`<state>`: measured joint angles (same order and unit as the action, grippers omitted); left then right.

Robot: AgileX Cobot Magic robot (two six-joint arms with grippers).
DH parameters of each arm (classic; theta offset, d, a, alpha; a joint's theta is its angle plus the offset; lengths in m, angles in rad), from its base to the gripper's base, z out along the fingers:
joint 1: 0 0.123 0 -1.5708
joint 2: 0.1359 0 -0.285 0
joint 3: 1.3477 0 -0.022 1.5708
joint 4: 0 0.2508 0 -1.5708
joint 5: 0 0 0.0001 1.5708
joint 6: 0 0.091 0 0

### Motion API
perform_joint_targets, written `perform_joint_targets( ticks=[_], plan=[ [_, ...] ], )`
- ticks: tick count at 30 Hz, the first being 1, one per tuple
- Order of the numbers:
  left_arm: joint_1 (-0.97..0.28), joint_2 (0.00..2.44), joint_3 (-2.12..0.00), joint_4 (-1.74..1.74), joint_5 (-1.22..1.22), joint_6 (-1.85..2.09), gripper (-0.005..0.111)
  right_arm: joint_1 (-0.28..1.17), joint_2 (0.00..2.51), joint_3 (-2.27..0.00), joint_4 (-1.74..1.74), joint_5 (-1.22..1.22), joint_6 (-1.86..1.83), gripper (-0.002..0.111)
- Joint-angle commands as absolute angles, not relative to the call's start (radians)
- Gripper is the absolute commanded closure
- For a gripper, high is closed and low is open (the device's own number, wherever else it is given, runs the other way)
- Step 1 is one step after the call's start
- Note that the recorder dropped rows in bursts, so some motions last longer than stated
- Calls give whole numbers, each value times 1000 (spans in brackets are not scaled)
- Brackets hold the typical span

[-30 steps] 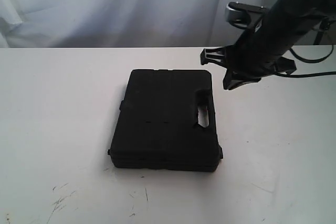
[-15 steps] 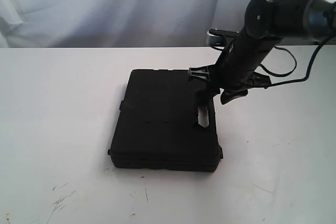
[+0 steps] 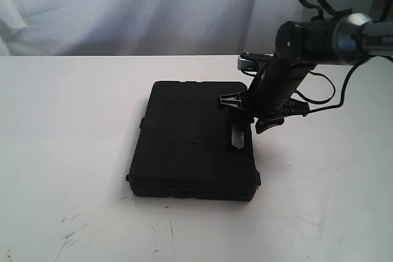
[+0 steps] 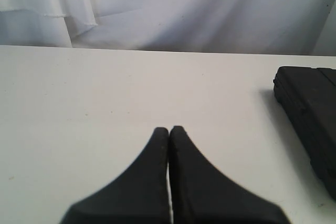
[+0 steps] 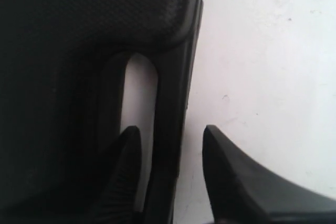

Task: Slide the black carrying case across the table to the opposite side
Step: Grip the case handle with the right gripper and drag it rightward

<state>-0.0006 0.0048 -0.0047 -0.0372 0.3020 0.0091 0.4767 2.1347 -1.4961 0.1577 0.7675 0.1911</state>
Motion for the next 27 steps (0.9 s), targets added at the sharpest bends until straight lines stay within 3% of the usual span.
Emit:
perform_joint_targets(
  ticks=[1,10,18,27],
  plan=[
    [0,0,0,-43,293,11,107,480,2140,-1504,147,746,187,73],
    [0,0,0,-43,293,11,107,480,2161,-1505,147,746,187,75],
    [0,0,0,-43,293,9,107,476,2161,-1505,136,807,187,108],
    [0,0,0,-43,293,11,107,414,2120,-1505,60,881,213,108]
  ],
)
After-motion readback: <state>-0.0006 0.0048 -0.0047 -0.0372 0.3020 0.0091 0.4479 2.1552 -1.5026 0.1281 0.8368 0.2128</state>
